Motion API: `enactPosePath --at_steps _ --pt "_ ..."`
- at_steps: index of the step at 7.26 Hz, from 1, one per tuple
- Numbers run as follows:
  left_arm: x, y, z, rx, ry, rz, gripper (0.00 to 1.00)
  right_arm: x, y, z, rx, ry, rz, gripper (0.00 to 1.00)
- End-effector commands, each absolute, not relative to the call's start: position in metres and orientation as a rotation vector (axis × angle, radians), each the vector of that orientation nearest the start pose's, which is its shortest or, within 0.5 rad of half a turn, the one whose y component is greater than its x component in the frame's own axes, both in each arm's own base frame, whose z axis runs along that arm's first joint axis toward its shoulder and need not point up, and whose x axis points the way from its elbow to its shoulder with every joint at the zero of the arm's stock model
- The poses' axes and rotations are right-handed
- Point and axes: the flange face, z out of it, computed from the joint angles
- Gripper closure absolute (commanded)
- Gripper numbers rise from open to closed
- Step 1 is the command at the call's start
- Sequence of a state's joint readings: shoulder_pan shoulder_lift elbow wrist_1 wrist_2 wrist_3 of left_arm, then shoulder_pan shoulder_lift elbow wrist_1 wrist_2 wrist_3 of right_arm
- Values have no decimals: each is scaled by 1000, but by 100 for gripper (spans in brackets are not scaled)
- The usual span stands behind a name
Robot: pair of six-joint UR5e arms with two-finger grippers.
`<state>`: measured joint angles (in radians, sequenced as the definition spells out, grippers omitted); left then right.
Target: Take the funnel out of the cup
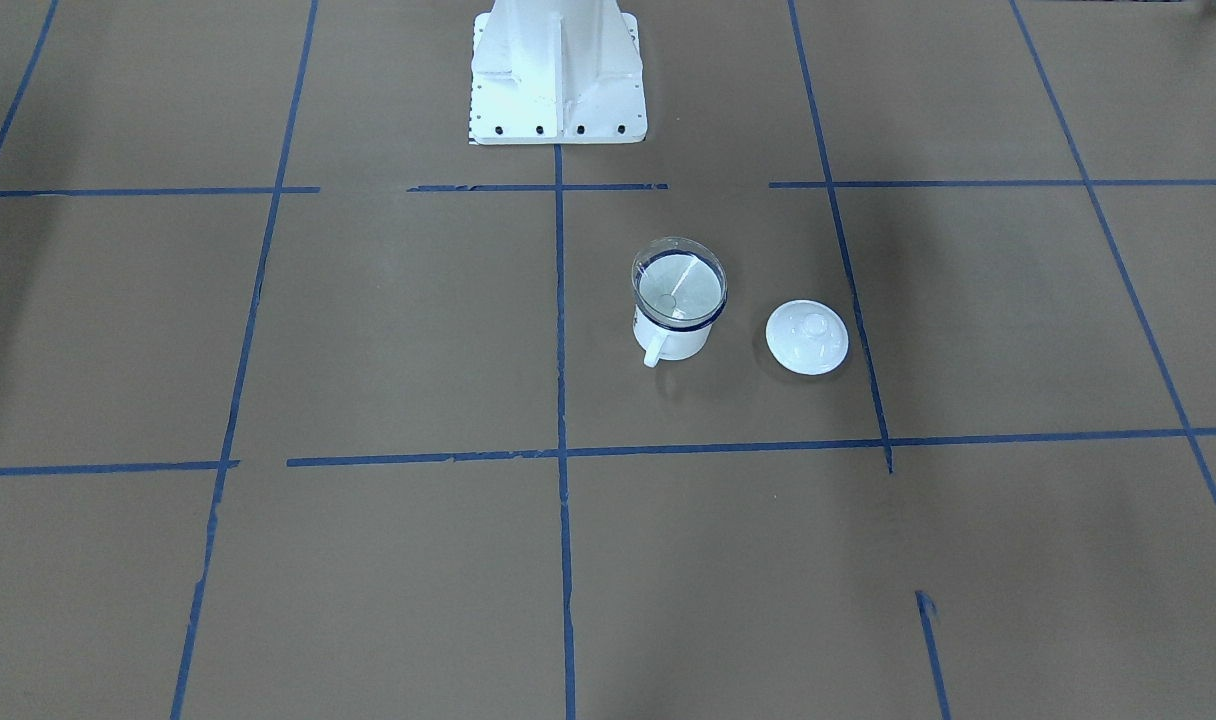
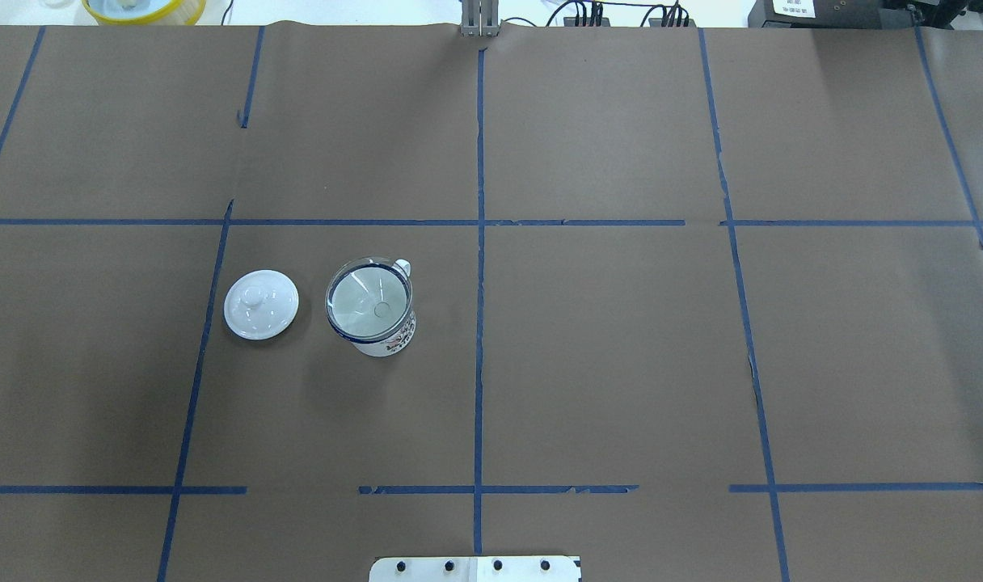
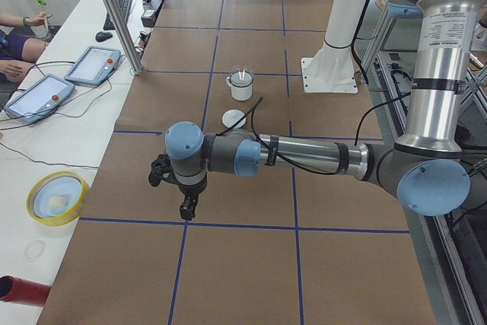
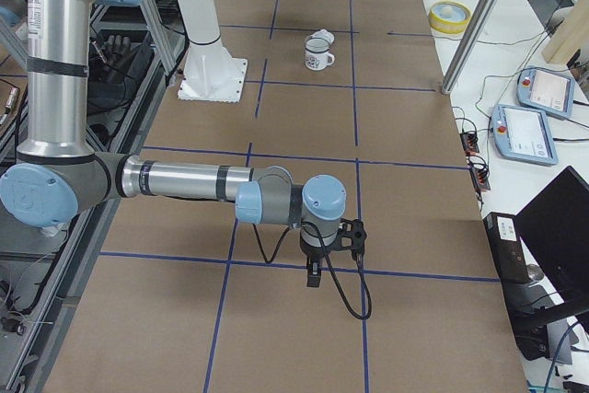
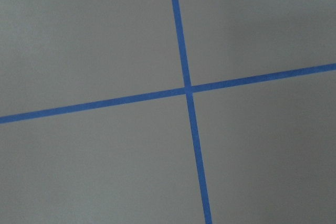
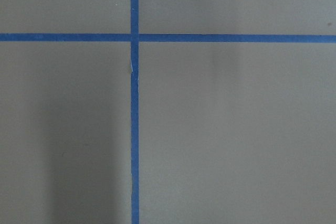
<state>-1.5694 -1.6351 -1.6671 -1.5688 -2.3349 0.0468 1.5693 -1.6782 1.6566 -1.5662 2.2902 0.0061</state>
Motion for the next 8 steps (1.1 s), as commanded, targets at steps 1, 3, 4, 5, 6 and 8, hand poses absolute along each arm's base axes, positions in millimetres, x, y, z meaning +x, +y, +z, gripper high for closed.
enactPosePath --at_steps 1,3,4,5,6,8 --pt "-45 -520 471 225 758 -10 0 67 -445 670 -19 -719 10 0" --pt "39 -516 378 242 815 40 0 67 -445 670 -19 -719 10 0" --pt "74 -525 342 255 844 66 0 67 -445 670 -19 -719 10 0" --pt "112 -526 321 236 870 85 0 67 -445 670 -19 -719 10 0" --pt "156 -530 287 249 862 82 0 67 -445 670 -19 -719 10 0" --pt "241 -519 247 230 864 84 0 67 -445 670 -19 -719 10 0"
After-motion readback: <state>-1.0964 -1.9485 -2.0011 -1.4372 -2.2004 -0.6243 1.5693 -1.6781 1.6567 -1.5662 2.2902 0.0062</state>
